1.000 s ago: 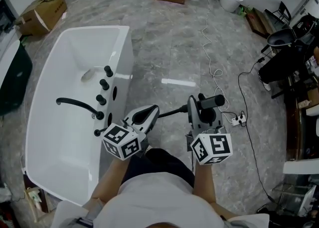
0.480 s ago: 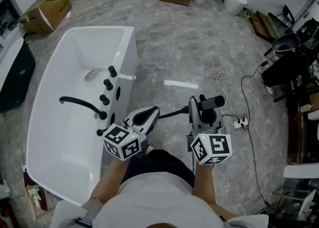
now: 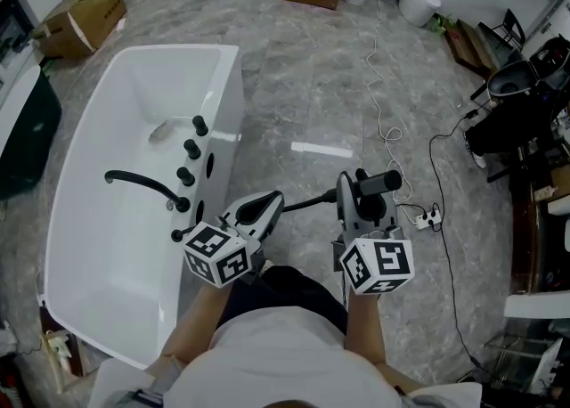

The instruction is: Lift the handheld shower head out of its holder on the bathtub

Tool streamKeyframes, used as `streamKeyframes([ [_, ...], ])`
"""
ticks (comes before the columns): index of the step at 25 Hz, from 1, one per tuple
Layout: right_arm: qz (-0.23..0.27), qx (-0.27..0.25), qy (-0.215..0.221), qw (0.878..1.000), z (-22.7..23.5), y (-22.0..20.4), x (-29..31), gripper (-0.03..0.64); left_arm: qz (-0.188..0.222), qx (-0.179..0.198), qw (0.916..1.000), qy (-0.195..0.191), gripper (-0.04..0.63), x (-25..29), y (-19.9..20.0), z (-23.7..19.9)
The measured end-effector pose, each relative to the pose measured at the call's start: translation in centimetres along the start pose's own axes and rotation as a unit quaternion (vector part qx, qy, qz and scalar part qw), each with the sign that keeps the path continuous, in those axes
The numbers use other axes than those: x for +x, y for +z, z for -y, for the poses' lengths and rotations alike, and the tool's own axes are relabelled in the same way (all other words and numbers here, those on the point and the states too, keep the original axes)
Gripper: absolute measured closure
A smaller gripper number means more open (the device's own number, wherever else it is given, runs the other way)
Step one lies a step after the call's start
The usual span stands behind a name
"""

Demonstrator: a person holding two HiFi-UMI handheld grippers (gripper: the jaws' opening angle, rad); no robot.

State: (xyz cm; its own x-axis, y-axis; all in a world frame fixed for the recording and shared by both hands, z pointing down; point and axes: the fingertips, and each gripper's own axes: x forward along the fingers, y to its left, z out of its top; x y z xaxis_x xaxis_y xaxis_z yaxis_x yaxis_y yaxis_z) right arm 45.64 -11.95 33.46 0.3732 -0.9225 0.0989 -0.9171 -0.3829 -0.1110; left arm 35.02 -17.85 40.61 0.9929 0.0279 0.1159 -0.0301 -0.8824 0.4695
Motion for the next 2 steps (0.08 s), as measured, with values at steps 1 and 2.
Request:
streamKeyframes([
  [1,0.001,0.0,-0.001,1.0,-0.07,0.0,0.0,0.489,0.0,0.0,1.0,0.0,0.583,-0.08,-0.04,-0.07],
  [2,0.002,0.0,-0.002,1.0,-0.14,0.0,0.0,0.489,0.0,0.0,1.0,0.001,0.583,-0.17,-0.08,-0.14],
])
